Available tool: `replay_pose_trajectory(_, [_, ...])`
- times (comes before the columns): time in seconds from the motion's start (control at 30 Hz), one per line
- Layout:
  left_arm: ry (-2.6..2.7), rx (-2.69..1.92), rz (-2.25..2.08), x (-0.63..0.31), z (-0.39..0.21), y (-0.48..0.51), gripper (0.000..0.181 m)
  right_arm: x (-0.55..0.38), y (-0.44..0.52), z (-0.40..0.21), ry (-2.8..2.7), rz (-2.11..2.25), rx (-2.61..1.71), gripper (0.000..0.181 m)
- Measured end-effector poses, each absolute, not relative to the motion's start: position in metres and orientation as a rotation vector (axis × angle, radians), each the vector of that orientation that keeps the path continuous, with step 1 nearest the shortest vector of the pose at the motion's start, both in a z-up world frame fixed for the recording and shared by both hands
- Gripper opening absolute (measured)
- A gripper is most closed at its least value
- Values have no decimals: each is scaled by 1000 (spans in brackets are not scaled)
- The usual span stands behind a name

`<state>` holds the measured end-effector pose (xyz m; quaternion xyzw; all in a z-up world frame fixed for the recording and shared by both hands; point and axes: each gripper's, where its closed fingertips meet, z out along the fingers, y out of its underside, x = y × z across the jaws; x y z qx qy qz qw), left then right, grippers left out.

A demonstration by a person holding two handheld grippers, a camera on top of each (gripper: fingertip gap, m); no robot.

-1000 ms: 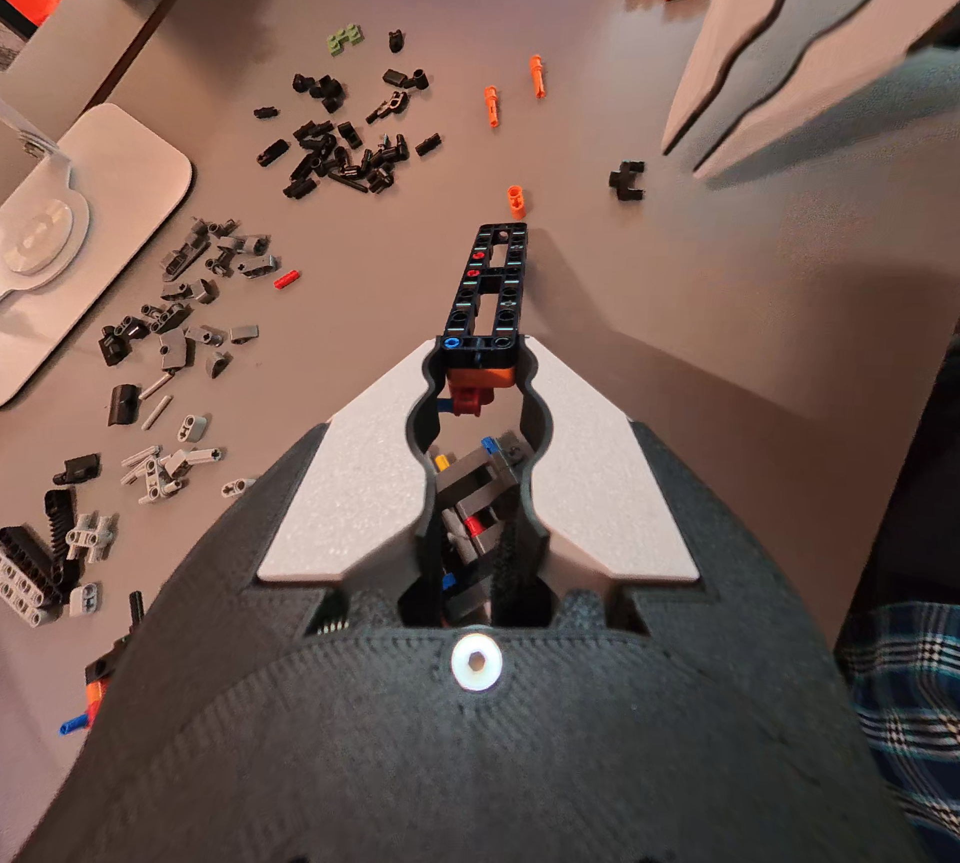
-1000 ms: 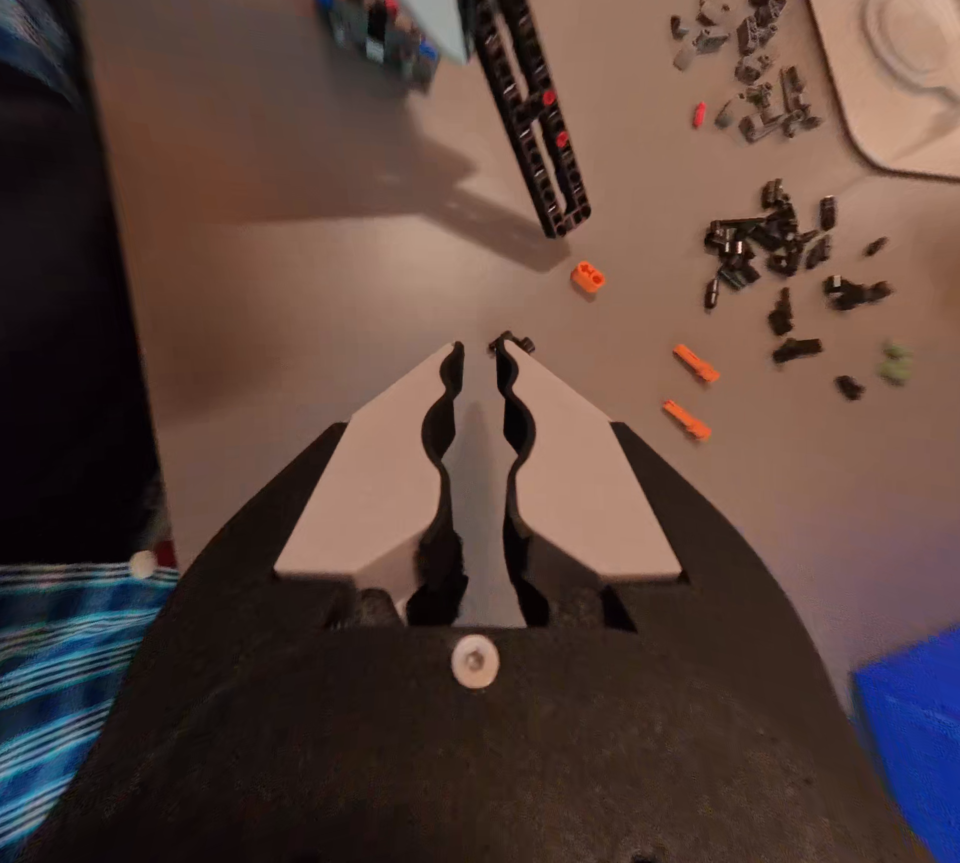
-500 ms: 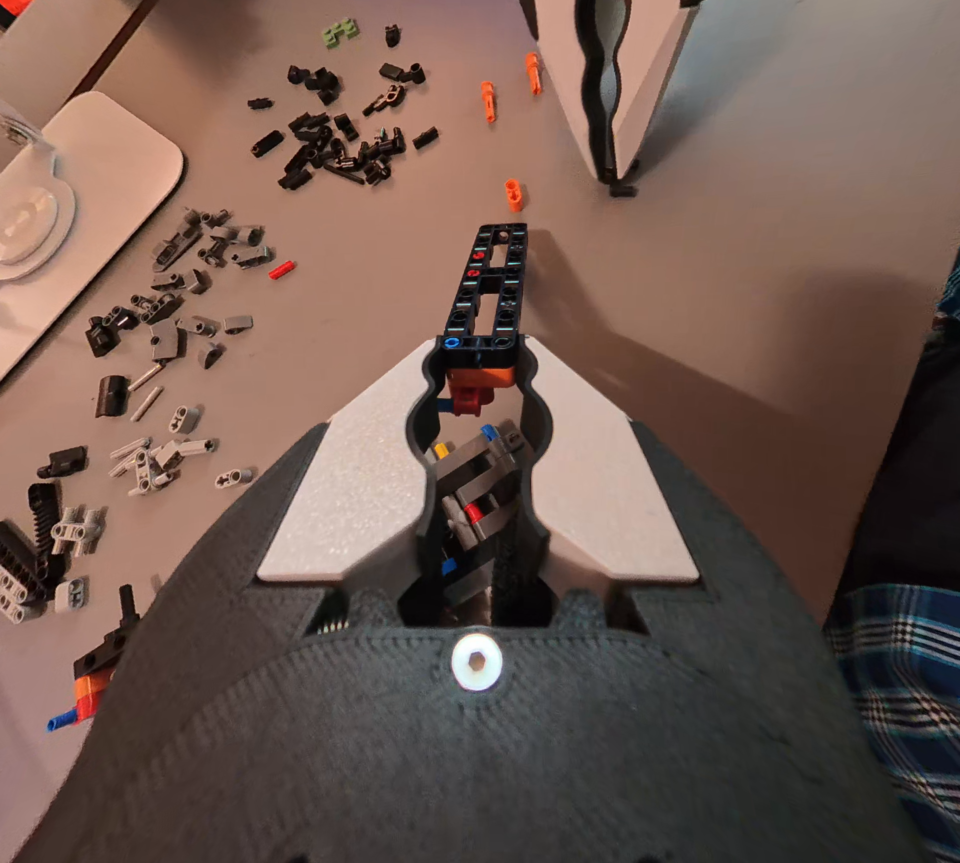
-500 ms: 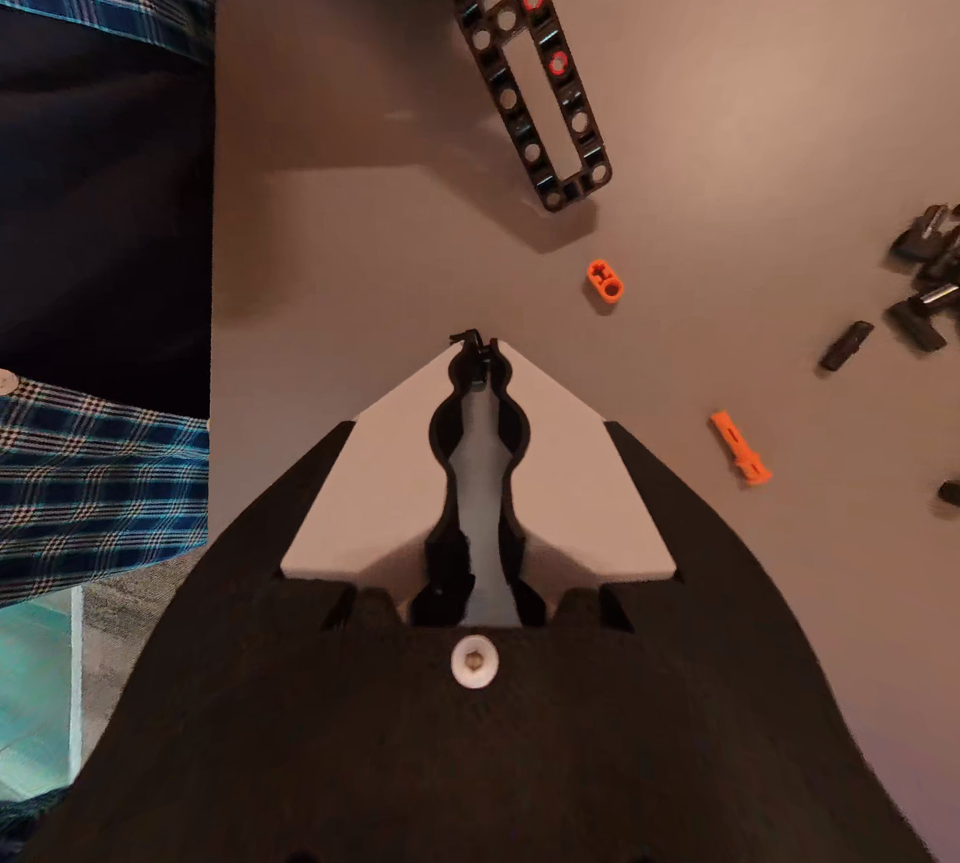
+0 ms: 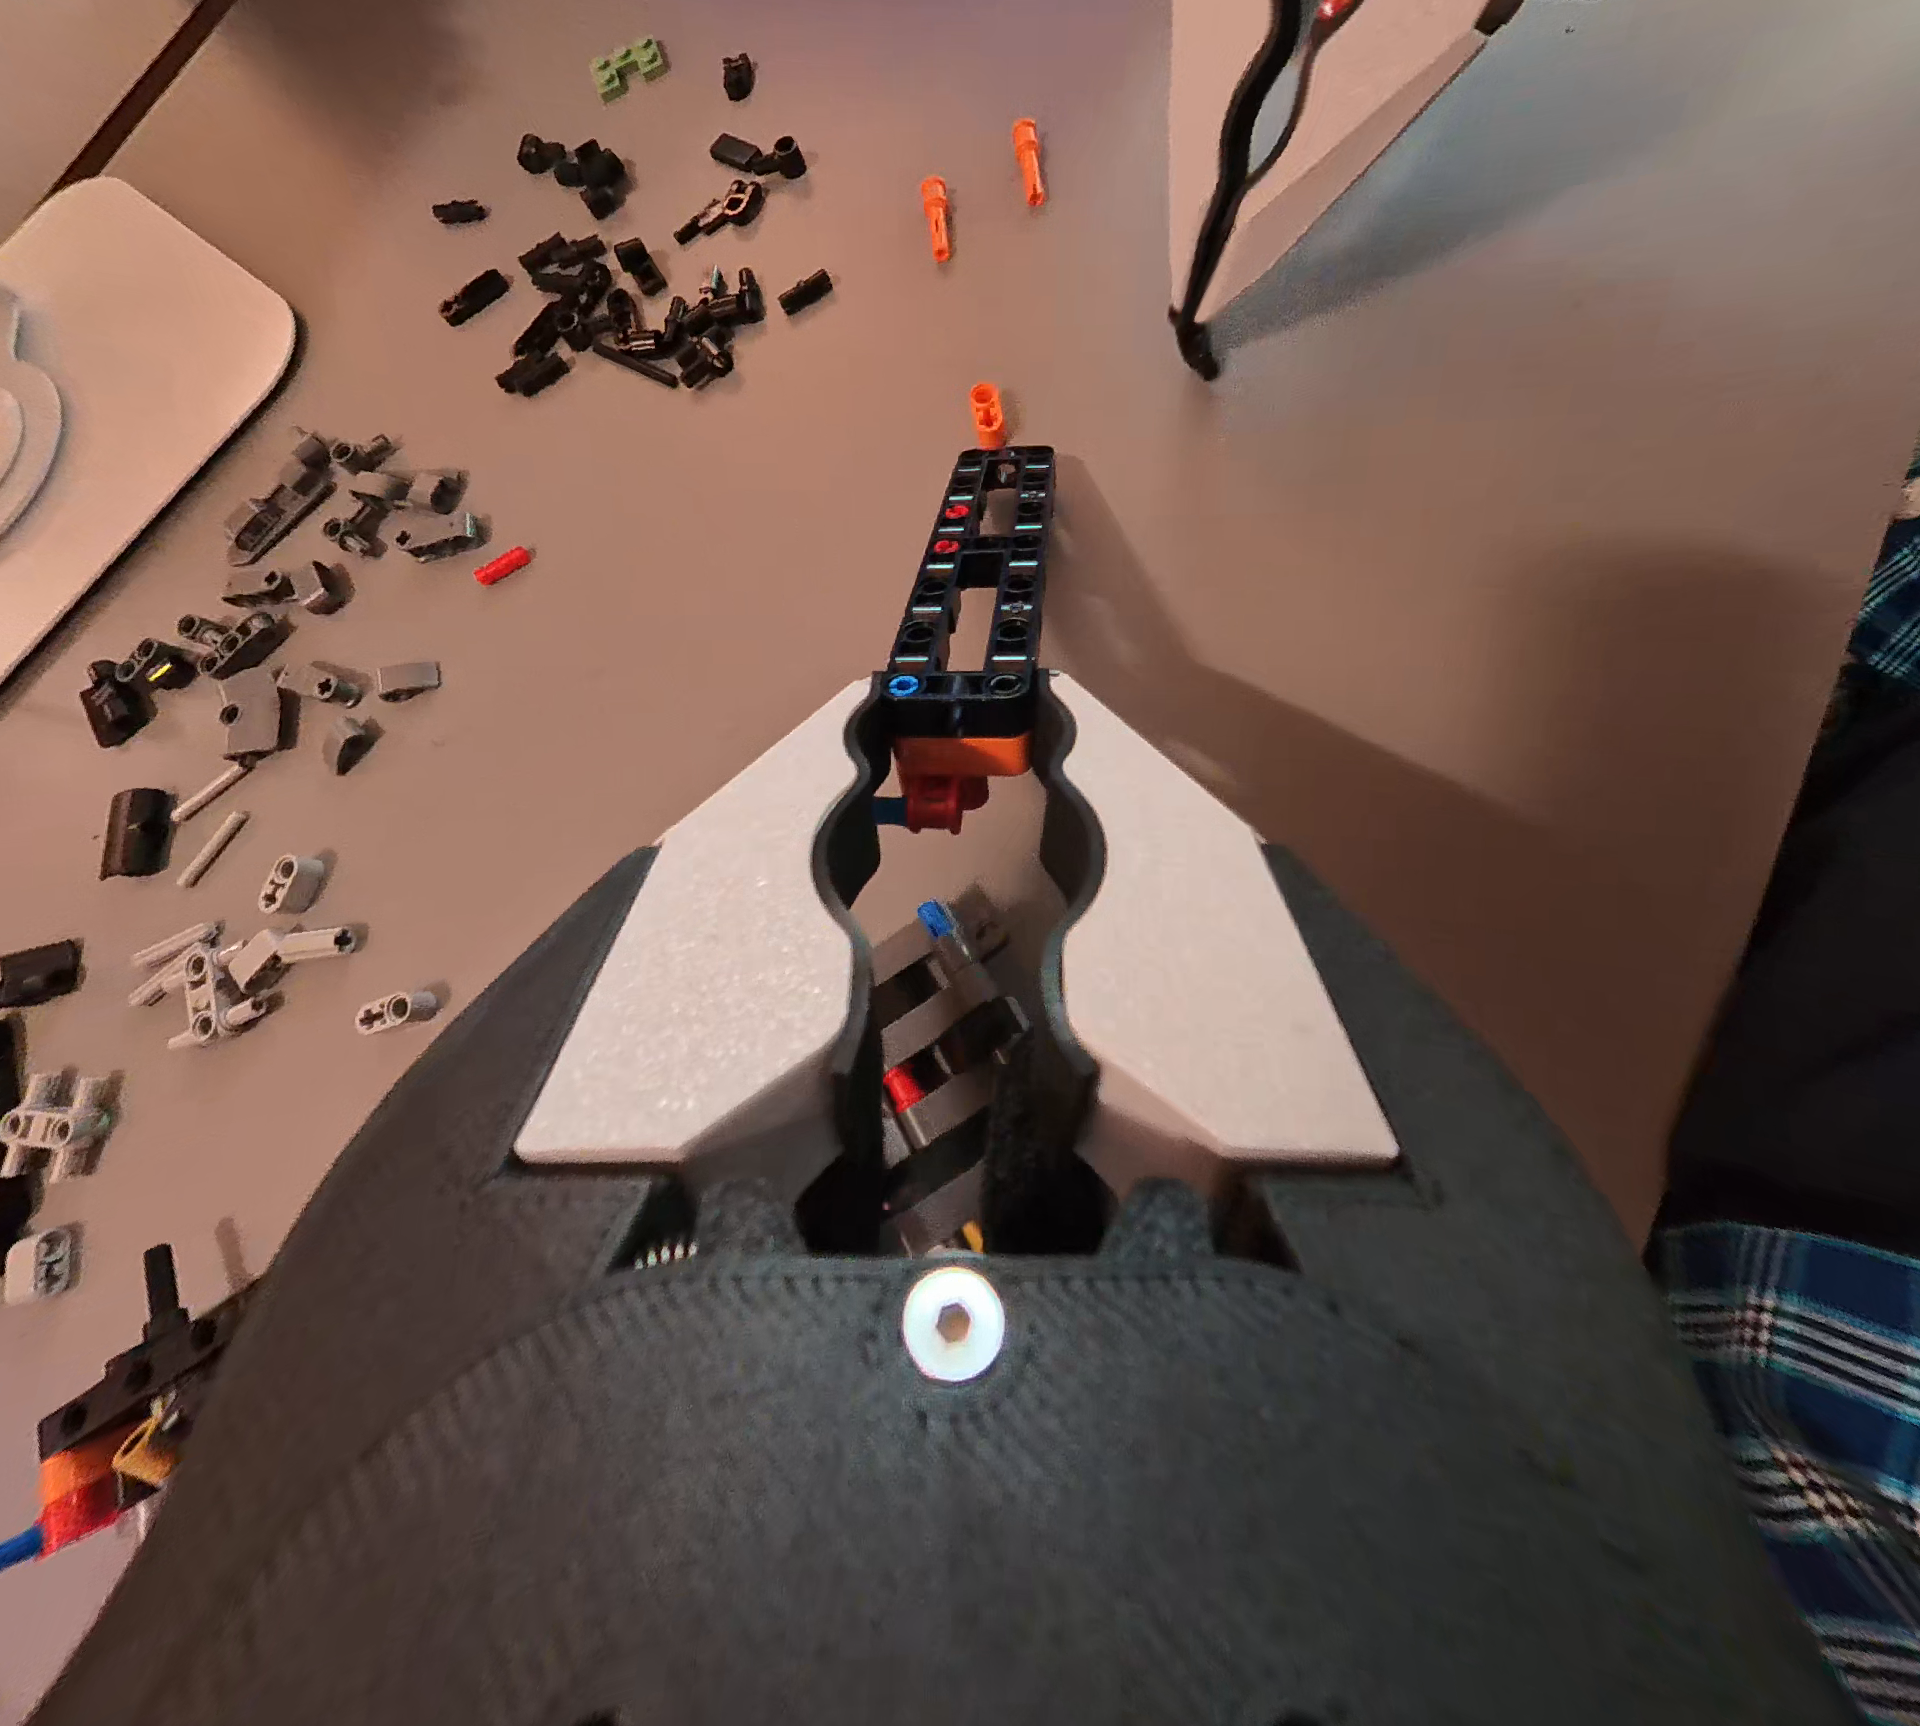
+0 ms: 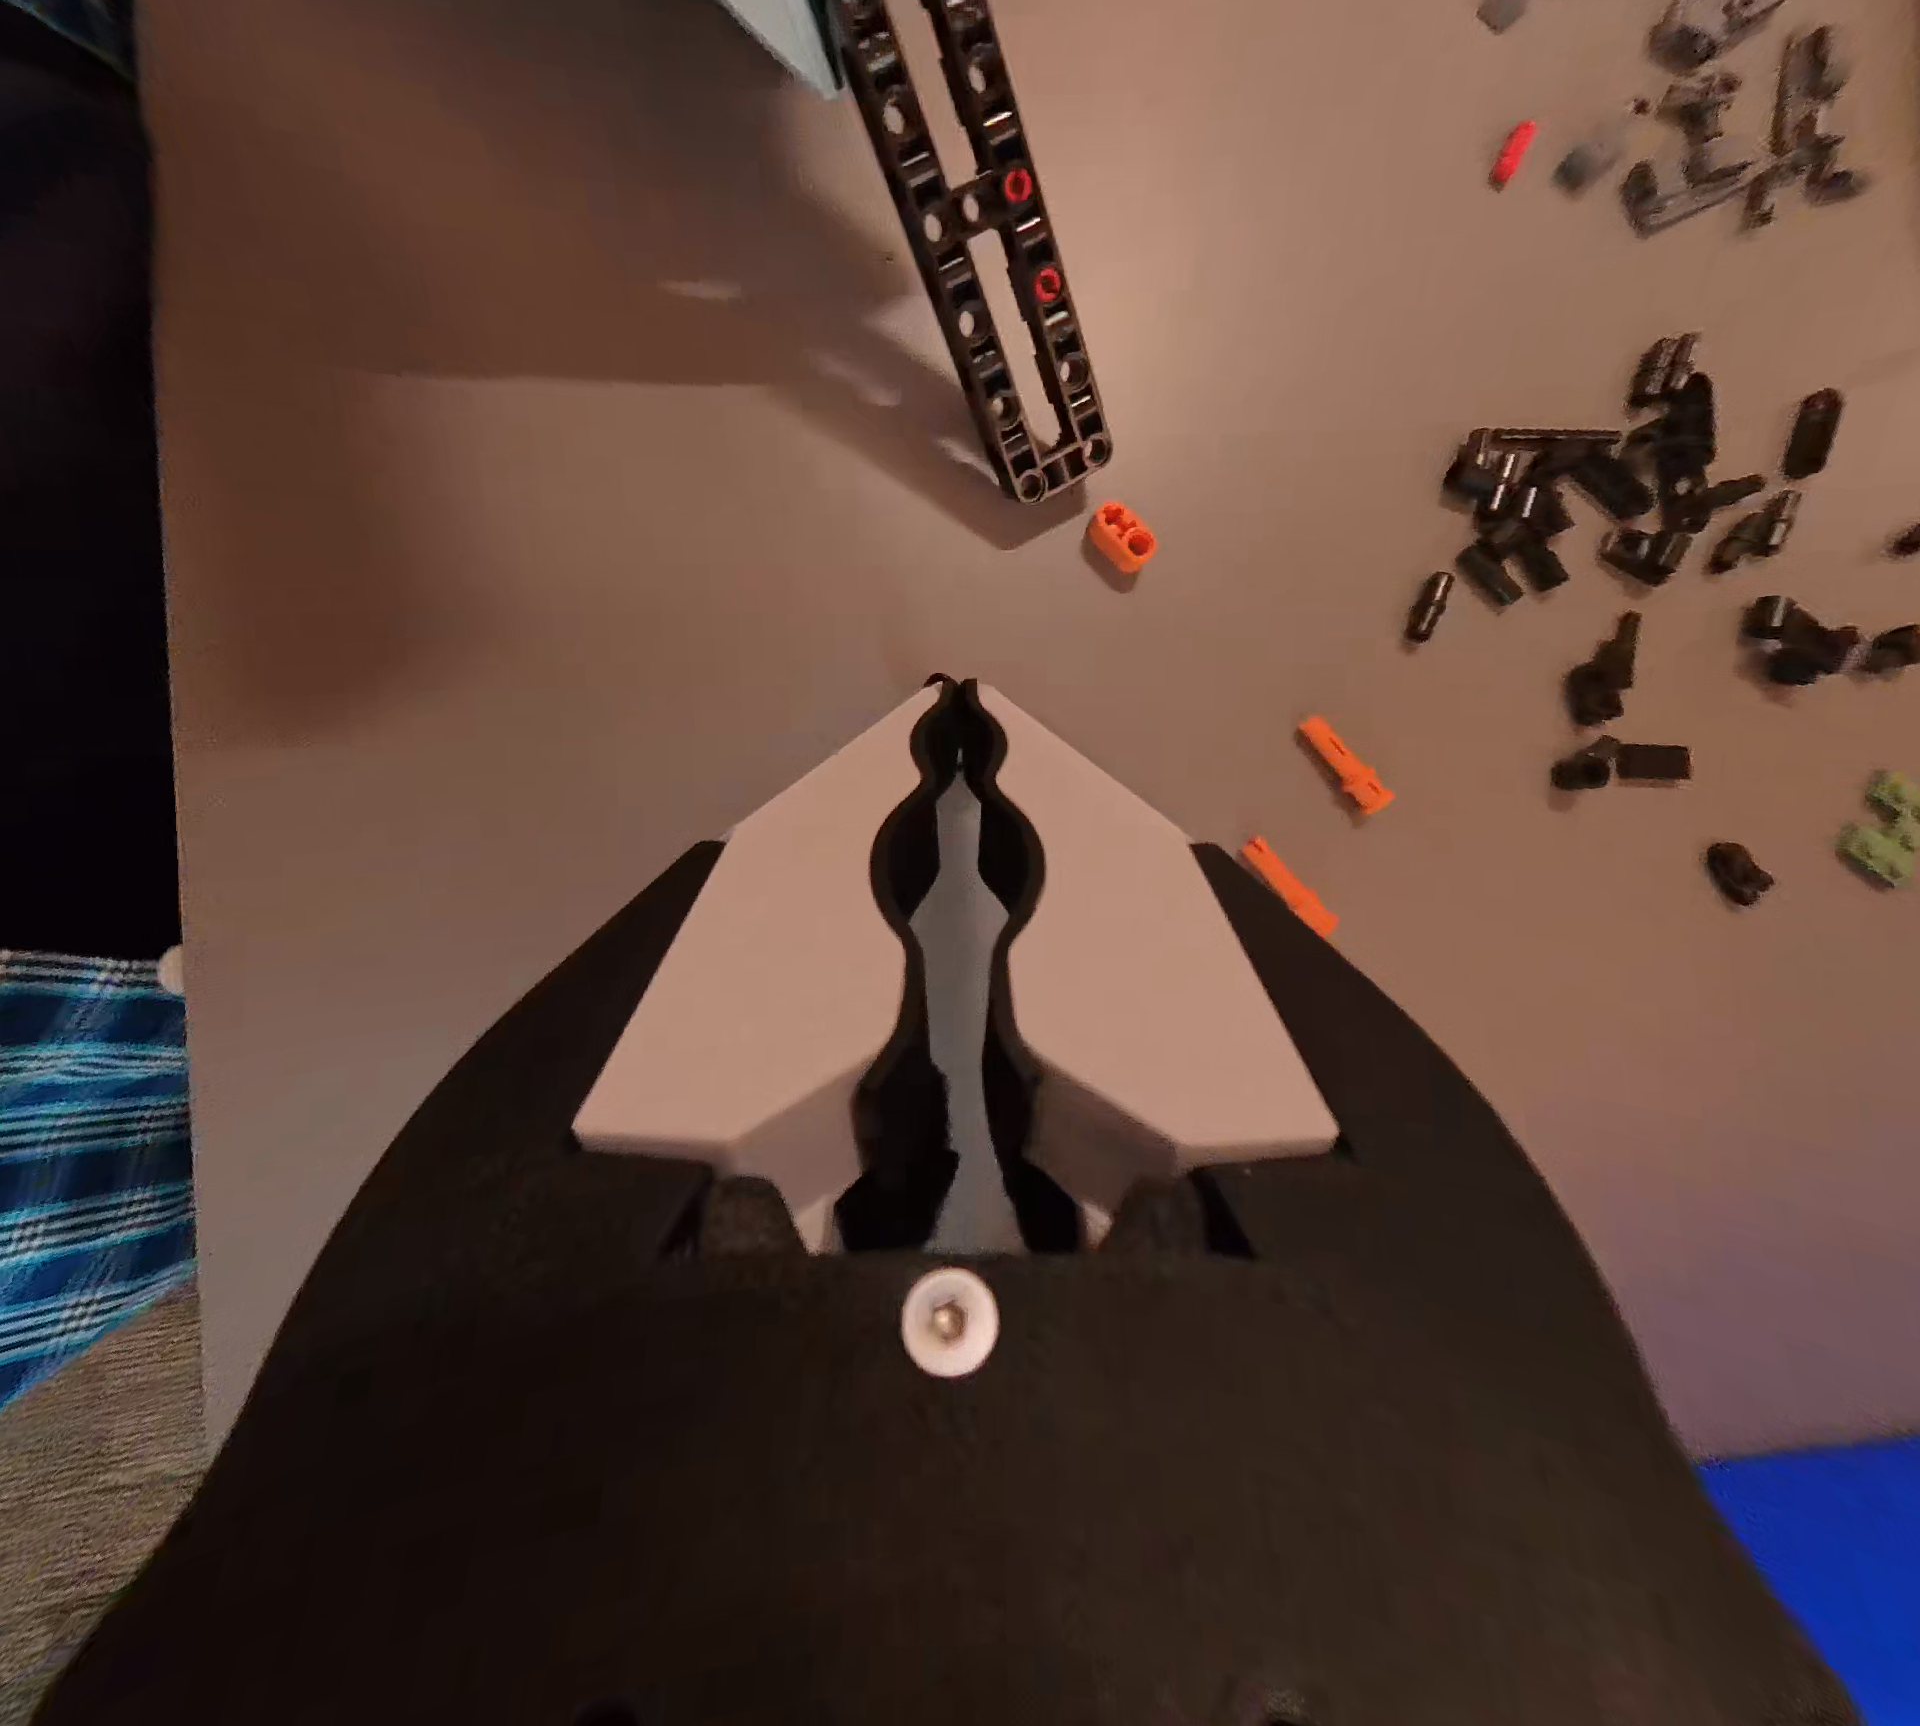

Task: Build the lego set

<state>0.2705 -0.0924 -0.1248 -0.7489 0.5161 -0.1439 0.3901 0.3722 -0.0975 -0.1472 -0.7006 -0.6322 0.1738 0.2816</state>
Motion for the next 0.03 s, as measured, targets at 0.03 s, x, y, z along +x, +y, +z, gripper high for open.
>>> replay_pose_trajectory(0.03, [1315, -1901, -365, 271, -125, -93, 27, 374, -100, -147, -1695, 433, -1853, 0])
